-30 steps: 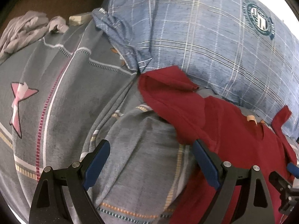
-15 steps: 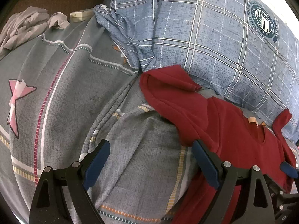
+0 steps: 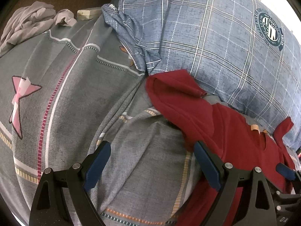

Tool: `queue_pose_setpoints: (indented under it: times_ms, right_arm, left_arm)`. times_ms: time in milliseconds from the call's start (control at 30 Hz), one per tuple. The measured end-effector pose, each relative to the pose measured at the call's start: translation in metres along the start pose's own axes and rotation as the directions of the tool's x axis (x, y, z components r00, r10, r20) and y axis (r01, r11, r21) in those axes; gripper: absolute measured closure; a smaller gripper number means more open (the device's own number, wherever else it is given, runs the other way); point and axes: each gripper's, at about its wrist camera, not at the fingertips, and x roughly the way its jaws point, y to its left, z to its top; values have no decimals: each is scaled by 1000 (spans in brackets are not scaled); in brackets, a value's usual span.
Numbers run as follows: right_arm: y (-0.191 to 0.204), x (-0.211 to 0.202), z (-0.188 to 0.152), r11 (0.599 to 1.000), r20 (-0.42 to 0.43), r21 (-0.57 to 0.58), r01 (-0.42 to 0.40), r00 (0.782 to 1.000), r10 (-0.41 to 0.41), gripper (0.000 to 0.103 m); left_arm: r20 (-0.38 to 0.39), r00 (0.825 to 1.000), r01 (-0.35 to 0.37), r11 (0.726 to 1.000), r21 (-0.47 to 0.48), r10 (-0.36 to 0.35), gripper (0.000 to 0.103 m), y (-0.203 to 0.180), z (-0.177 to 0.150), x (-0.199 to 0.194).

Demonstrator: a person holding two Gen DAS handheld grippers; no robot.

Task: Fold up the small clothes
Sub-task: 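Move both tools over the spread red t-shirt, fingers open, then grasp the sleeve nearest the left tool with the right tool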

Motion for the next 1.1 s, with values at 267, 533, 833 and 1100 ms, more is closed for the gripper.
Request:
queue_pose_setpoints:
  times_ms: [267,533,833,1100]
  right_arm:
    - [6,3,3,999,-5,-18,33,999,-33,2]
    - [7,8,6,1000,-4,-22,20,1000,-20,2]
    - [12,14,15,999,-2,-39,6,1000,-6,2]
    - [18,30,68,993,61,-105,-62,996,68,7]
  left_arm:
    - [0,1000,-1,1000,7,1,13,-1,-1,0]
    - [-5,1000,-2,1000,-1,2,13,1,0,2]
    - [-8,1000,-7,1000,-10,7,13,3,1,2]
    - [-19,1000,-19,999,-50,18,13,9,3,4]
